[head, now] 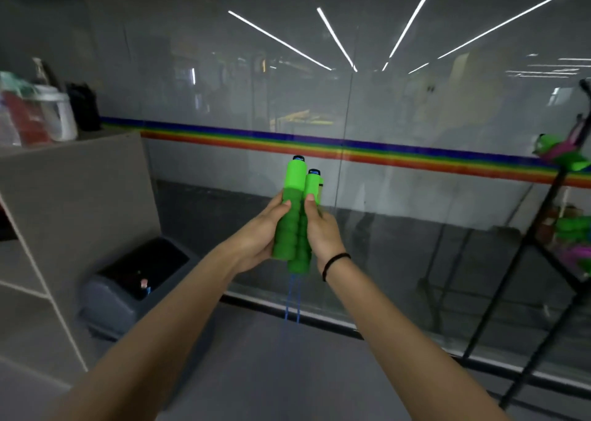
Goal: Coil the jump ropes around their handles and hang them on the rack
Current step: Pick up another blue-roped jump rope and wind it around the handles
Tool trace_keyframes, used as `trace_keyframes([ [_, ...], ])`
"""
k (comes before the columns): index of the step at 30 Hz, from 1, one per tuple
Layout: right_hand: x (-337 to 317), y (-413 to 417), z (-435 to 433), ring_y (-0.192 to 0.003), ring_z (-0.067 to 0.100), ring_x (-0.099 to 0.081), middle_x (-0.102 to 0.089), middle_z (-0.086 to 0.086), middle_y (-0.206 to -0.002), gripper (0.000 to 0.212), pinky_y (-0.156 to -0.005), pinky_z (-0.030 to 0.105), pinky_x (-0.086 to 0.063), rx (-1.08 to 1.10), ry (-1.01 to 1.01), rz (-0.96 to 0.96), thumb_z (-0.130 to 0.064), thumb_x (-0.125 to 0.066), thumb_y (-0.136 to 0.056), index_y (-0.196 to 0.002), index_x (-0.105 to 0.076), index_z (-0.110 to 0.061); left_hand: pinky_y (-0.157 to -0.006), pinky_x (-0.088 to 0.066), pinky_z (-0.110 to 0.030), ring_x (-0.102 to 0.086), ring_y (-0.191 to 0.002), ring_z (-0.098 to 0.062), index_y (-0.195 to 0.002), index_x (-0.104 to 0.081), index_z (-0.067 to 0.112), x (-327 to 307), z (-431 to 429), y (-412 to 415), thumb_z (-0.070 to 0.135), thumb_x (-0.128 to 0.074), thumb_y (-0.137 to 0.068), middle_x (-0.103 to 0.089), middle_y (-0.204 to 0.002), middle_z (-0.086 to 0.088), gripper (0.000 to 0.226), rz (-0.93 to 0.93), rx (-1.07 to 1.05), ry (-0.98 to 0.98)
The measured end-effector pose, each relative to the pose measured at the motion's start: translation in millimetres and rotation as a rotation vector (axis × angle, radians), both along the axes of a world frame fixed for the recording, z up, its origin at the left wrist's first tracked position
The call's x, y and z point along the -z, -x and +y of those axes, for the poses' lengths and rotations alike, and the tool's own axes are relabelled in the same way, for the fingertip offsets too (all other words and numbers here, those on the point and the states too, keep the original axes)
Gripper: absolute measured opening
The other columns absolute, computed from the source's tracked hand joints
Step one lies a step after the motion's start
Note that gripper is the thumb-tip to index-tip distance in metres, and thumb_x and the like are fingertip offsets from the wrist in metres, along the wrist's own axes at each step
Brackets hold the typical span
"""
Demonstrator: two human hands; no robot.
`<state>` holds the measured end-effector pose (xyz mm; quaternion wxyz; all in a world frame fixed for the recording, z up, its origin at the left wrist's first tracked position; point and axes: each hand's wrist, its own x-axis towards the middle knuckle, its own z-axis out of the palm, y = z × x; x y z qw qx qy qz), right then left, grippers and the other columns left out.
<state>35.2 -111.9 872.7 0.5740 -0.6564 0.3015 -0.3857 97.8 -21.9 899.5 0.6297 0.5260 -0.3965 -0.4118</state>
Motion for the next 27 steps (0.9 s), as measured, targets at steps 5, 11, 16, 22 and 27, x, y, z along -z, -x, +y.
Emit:
trace_keyframes([
  [5, -20.0, -4.3, 1.8, -0.09, 0.037, -0.062, -0.066, 0.013, -0.088, 0.067, -0.086, 0.054, -0.049, 0.206, 0.063, -0.069, -0.078, -0.028, -0.063, -0.072, -0.058, -0.019, -0.063, -0.055, -0.028, -0.068, -0.075, -0.007, -0.119, -0.05, 0.037, -25.5, -4.0, -12.9, 0.031, -0.03, -0.099, -0.067, -0.091, 0.003, 0.029, -0.041, 0.071, -0.038],
  [11, -42.0, -3.4, 4.8, -0.089, 0.043, -0.061, -0.065, 0.025, -0.088, 0.064, -0.084, 0.057, -0.049, 0.387, 0.097, -0.172, -0.063, -0.03, -0.078, -0.079, -0.059, -0.006, -0.066, -0.057, -0.029, -0.068, -0.084, -0.008, -0.129, -0.044, 0.037, -34.4, -13.7, -21.4, 0.028, -0.029, -0.1, -0.065, -0.105, 0.004, 0.034, -0.1, 0.241, 0.007],
  [16, -30.5, 26.3, 5.8, -0.095, 0.039, -0.062, -0.065, 0.027, -0.102, 0.058, -0.089, 0.055, -0.049, 0.501, 0.061, -0.172, -0.046, -0.03, -0.095, -0.096, -0.059, 0.004, -0.074, -0.057, -0.025, -0.065, -0.095, -0.004, -0.134, -0.038, 0.038, -27.2, -27.2, -1.8, 0.034, -0.036, -0.097, -0.062, -0.112, 0.012, 0.037, -0.174, 0.429, 0.032],
  [22, -29.0, 83.5, 9.2, -0.101, 0.027, -0.062, -0.066, 0.014, -0.111, 0.067, -0.093, 0.045, -0.049, 0.492, 0.052, -0.008, -0.067, -0.022, -0.086, -0.102, -0.064, -0.017, -0.071, -0.057, -0.034, -0.069, -0.083, -0.022, -0.126, -0.05, 0.021, -28.5, -32.1, 24.1, 0.018, -0.076, -0.06, -0.069, -0.104, -0.005, 0.071, -0.252, 0.614, 0.064],
  [27, -28.7, 134.6, -0.2, -0.109, 0.021, -0.053, -0.056, 0.009, -0.119, 0.053, -0.095, 0.033, -0.039, 0.645, 0.101, -0.185, -0.048, -0.018, -0.097, -0.114, -0.053, -0.012, -0.057, -0.057, -0.032, -0.067, -0.066, -0.021, -0.113, -0.056, 0.015, -40.5, -32.7, 37.5, 0.002, -0.074, -0.069, -0.072, -0.092, -0.008, 0.05, -0.243, 0.798, 0.045],
])
